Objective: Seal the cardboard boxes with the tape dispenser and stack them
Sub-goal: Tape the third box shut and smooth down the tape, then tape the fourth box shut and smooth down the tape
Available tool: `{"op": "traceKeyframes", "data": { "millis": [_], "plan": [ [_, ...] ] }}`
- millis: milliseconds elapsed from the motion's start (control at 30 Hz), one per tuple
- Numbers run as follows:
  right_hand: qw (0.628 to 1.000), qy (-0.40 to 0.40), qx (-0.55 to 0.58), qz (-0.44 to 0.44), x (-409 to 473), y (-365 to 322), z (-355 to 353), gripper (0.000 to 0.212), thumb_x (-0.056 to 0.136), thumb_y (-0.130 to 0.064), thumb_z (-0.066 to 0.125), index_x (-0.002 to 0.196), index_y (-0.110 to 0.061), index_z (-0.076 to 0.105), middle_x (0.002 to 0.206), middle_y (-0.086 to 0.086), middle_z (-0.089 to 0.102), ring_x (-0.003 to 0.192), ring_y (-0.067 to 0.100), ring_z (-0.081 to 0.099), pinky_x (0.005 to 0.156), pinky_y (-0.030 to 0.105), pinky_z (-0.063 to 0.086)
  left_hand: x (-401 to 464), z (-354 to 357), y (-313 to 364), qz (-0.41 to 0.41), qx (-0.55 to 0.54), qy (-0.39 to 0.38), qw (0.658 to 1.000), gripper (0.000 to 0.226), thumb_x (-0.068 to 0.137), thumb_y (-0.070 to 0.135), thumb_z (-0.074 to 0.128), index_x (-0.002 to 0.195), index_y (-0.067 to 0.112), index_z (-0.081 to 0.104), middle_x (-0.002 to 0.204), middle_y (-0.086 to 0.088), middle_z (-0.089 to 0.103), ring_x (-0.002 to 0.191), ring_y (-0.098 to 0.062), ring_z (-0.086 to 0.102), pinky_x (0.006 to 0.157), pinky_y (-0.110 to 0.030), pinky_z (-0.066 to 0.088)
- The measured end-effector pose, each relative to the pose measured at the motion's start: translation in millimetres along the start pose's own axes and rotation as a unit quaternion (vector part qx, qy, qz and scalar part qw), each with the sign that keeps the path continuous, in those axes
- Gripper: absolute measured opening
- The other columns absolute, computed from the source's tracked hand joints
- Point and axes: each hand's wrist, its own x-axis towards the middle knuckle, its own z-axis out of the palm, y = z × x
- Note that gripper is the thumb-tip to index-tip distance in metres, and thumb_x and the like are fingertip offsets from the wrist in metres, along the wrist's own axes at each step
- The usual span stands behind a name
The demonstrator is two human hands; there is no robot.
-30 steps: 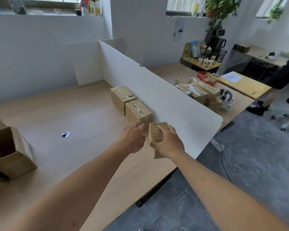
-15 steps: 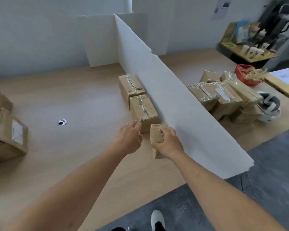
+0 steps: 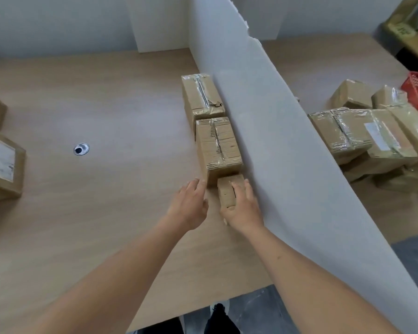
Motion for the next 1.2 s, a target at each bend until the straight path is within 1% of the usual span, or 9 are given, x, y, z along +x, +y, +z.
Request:
{"op": "traceKeyframes", "data": {
  "millis": [133,267,400,467,633,767,900,1033,1200],
  "plan": [
    [1.0,-0.005,-0.019,0.01,11,11,13,0.081,0.087,-0.046,0.064,0.157,-0.034,0.025,0.17,0.002,-0.004,0.15,0.033,0.023,0.118,0.042,0.031,10,12,-7,0.006,-0.009,-0.024,1.0,0.054,0.101,0.025,0.051,0.151,0.01,0.036,0.157,-0.012,0.037,0.139,-0.033,0.041,0.112,-0.04,0.033],
    [0.997,-0.01,-0.074,0.006,18,15,16,0.08,0.092,-0.045,0.063,0.159,-0.031,0.022,0.17,0.007,-0.009,0.156,0.031,0.009,0.124,0.041,0.02,14,15,-12,0.003,-0.018,-0.038,0.999,0.053,0.101,0.025,0.05,0.151,0.01,0.037,0.157,-0.012,0.035,0.141,-0.033,0.039,0.113,-0.04,0.033],
    [0.996,-0.018,-0.09,0.002,17,9,8,0.081,0.094,-0.046,0.064,0.16,-0.027,0.021,0.17,0.01,-0.007,0.157,0.028,0.005,0.124,0.039,0.016,14,7,-9,0.006,-0.012,-0.036,0.999,0.053,0.102,0.024,0.05,0.151,0.009,0.037,0.157,-0.013,0.035,0.142,-0.032,0.037,0.115,-0.041,0.032],
    [0.995,-0.017,-0.099,-0.012,13,1,1,0.076,0.097,-0.045,0.059,0.16,-0.026,0.022,0.171,0.01,0.001,0.157,0.027,0.009,0.124,0.038,0.017,10,1,-6,0.004,-0.005,-0.032,0.999,0.051,0.102,0.025,0.05,0.149,0.01,0.039,0.156,-0.013,0.036,0.142,-0.032,0.038,0.115,-0.042,0.033],
    [0.991,-0.005,-0.11,-0.078,-2,-25,-23,0.06,0.101,-0.042,0.05,0.156,-0.022,0.036,0.167,0.01,0.024,0.154,0.027,0.021,0.123,0.041,0.024,-9,-26,5,-0.013,0.022,-0.01,1.0,0.046,0.103,0.032,0.049,0.145,0.013,0.043,0.153,-0.008,0.04,0.14,-0.029,0.039,0.113,-0.042,0.033],
    [0.984,0.0,-0.128,-0.122,-19,-50,-48,0.058,0.101,-0.05,0.043,0.153,-0.025,0.041,0.164,0.008,0.032,0.152,0.03,0.024,0.123,0.045,0.023,-32,-55,8,-0.027,0.047,0.021,0.998,0.048,0.104,0.039,0.045,0.145,0.015,0.043,0.156,-0.007,0.038,0.142,-0.028,0.038,0.116,-0.042,0.03],
    [0.968,0.012,-0.16,-0.192,-37,-81,-73,0.057,0.098,-0.057,0.037,0.142,-0.025,0.053,0.153,0.005,0.047,0.144,0.027,0.036,0.117,0.045,0.032,-65,-92,3,-0.048,0.066,0.06,0.995,0.053,0.104,0.044,0.041,0.15,0.016,0.041,0.161,-0.008,0.033,0.147,-0.028,0.033,0.12,-0.043,0.025],
    [0.949,0.014,-0.183,-0.255,-60,-124,-95,0.06,0.1,-0.06,0.037,0.145,-0.023,0.051,0.157,0.006,0.042,0.145,0.026,0.035,0.117,0.044,0.03,-99,-126,-15,-0.08,0.079,0.101,0.989,0.053,0.105,0.047,0.038,0.148,0.016,0.042,0.16,-0.007,0.036,0.145,-0.027,0.036,0.118,-0.042,0.027],
    [0.918,0.012,-0.213,-0.333,-95,-196,-103,0.063,0.101,-0.063,0.032,0.15,-0.026,0.046,0.164,0.006,0.032,0.15,0.026,0.028,0.119,0.046,0.027,-153,-166,-52,-0.121,0.076,0.15,0.978,0.053,0.105,0.046,0.038,0.148,0.016,0.043,0.156,-0.007,0.04,0.141,-0.027,0.041,0.115,-0.041,0.032]
  ]
}}
